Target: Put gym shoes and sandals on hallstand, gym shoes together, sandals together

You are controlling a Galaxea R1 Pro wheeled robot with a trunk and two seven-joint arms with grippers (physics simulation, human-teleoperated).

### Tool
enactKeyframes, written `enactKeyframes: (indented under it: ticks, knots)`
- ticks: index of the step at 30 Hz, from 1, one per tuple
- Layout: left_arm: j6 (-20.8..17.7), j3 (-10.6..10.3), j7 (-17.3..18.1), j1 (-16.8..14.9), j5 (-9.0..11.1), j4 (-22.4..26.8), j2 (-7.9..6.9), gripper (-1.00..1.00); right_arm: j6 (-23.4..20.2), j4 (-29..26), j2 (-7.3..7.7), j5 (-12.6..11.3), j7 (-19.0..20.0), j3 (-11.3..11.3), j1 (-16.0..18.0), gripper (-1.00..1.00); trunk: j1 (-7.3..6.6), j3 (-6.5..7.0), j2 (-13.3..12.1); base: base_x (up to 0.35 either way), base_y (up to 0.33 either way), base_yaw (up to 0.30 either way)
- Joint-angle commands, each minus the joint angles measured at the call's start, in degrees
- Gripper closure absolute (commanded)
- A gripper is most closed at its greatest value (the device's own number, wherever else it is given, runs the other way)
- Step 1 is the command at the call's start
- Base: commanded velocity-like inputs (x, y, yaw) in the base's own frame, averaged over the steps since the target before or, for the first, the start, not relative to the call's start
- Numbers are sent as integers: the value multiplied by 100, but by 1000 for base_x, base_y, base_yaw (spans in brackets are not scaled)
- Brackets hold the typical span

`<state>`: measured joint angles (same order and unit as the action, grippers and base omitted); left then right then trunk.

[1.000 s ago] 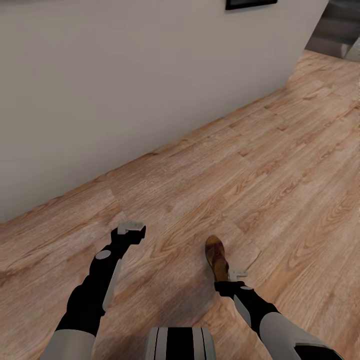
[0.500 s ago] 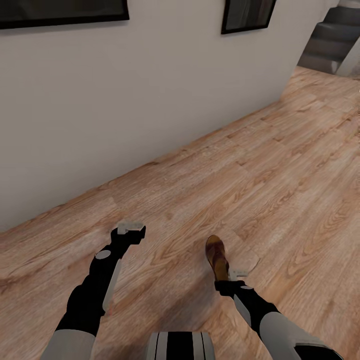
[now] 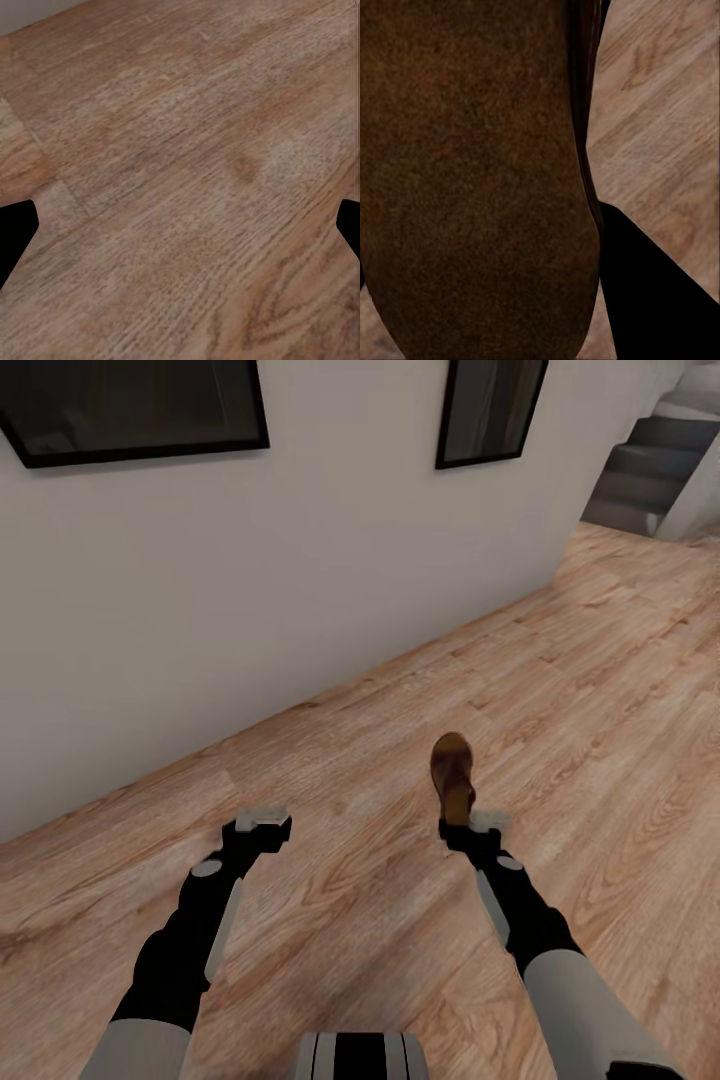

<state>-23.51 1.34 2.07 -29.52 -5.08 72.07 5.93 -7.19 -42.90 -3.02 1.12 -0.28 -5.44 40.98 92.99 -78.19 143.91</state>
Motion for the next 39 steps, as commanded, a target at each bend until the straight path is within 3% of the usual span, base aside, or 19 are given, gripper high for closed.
enactKeyframes:
  ticks: [1,13,39]
  knots:
    - [-29,13,26,-2,-49,5,5,-100,-56,-263,-5,-16,-7,-11,-2,100,-2,18,-1,0,0,0]
    - [-30,6,30,-1,-37,-17,20,-100,-287,-465,-6,-15,17,-6,-2,100,-33,293,-17,0,0,0]
    - [-34,6,30,16,-37,-18,23,-100,-292,-465,-6,-15,18,-9,-2,100,-100,1107,-51,0,0,0]
